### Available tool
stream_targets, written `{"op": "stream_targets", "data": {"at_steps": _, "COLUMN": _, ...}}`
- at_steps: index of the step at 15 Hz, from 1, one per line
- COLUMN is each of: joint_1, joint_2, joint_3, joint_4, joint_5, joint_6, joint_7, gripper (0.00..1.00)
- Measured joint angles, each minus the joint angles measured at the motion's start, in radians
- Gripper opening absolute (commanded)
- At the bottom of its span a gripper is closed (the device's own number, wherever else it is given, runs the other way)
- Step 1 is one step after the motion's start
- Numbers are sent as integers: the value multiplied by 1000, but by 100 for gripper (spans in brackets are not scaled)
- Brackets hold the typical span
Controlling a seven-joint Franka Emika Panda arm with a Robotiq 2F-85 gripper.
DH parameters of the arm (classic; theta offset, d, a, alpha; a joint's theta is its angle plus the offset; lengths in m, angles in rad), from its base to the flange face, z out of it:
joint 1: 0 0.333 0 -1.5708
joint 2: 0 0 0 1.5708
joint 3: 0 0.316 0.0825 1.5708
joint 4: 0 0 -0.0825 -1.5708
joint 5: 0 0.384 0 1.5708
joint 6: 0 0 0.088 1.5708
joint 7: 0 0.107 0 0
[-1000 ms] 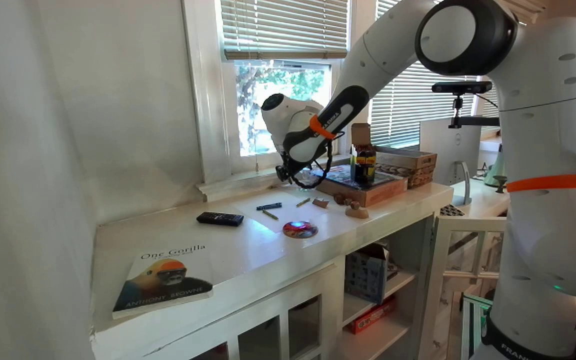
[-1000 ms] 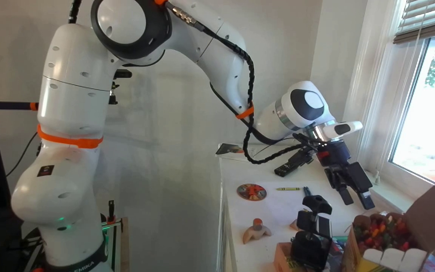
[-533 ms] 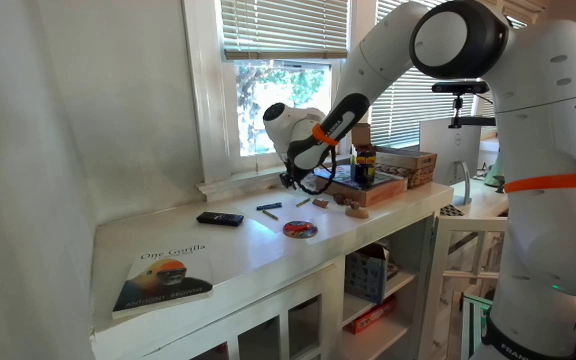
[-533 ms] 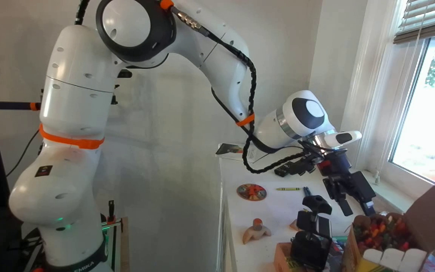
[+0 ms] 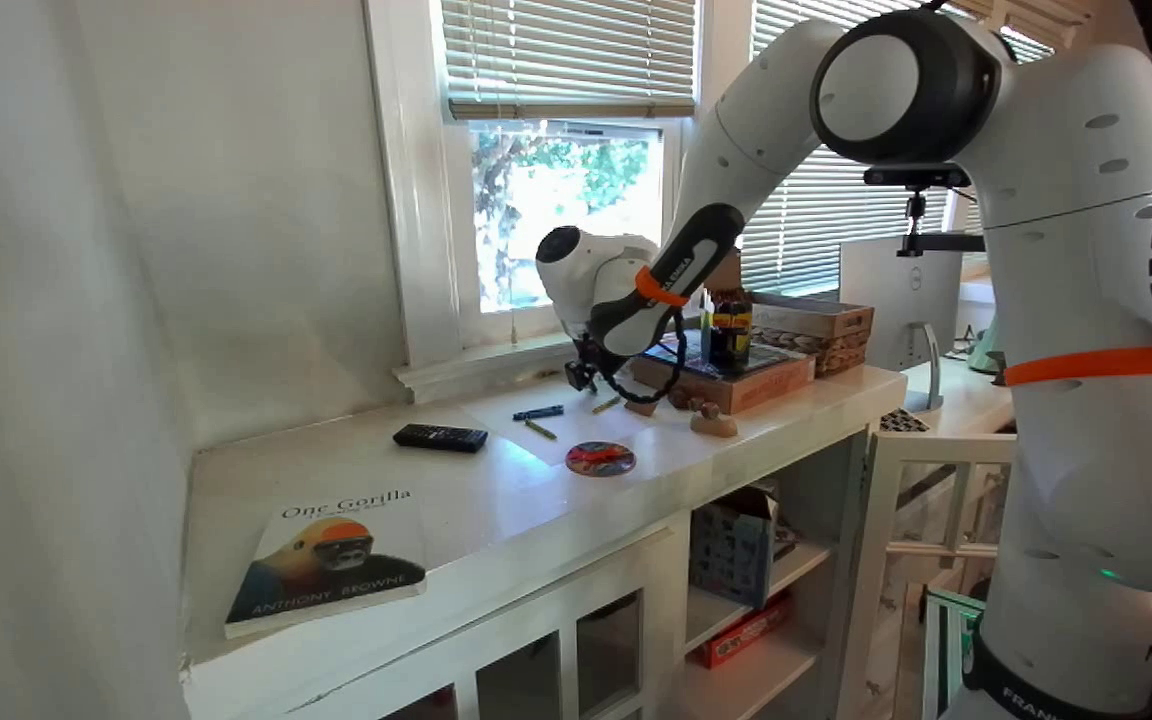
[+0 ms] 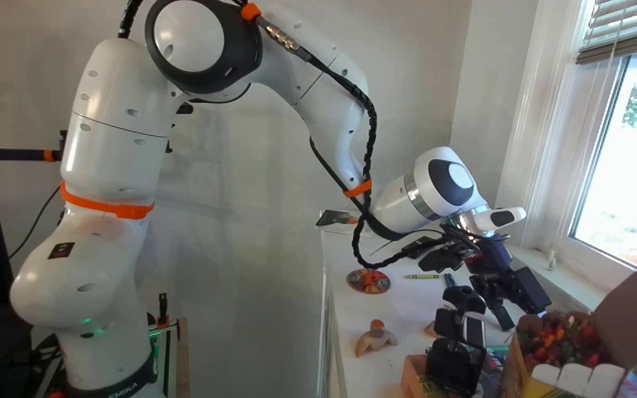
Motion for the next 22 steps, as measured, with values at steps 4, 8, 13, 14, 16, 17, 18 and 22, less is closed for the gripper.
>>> {"op": "stream_targets", "data": {"at_steps": 4, "joint_1": -7, "joint_2": 0, "joint_3": 0, "joint_4": 0, "joint_5": -34, "joint_6": 3, "joint_7": 0, "gripper": 93}}
{"op": "stream_targets", "data": {"at_steps": 8, "joint_1": -21, "joint_2": 2, "joint_3": -1, "joint_4": -1, "joint_5": -56, "joint_6": 4, "joint_7": 0, "gripper": 53}}
{"op": "stream_targets", "data": {"at_steps": 13, "joint_1": -35, "joint_2": 4, "joint_3": -1, "joint_4": -1, "joint_5": -66, "joint_6": 4, "joint_7": 0, "gripper": 12}}
{"op": "stream_targets", "data": {"at_steps": 14, "joint_1": -36, "joint_2": 4, "joint_3": -1, "joint_4": -1, "joint_5": -66, "joint_6": 4, "joint_7": 0, "gripper": 4}}
{"op": "stream_targets", "data": {"at_steps": 16, "joint_1": -38, "joint_2": 4, "joint_3": -1, "joint_4": -1, "joint_5": -66, "joint_6": 4, "joint_7": 0, "gripper": 0}}
{"op": "stream_targets", "data": {"at_steps": 17, "joint_1": -38, "joint_2": 4, "joint_3": -1, "joint_4": -1, "joint_5": -66, "joint_6": 6, "joint_7": 0, "gripper": 0}}
{"op": "stream_targets", "data": {"at_steps": 18, "joint_1": -38, "joint_2": 3, "joint_3": 0, "joint_4": 0, "joint_5": -66, "joint_6": 9, "joint_7": 0, "gripper": 0}}
{"op": "stream_targets", "data": {"at_steps": 22, "joint_1": -38, "joint_2": -20, "joint_3": 8, "joint_4": 15, "joint_5": -42, "joint_6": 15, "joint_7": 0, "gripper": 1}}
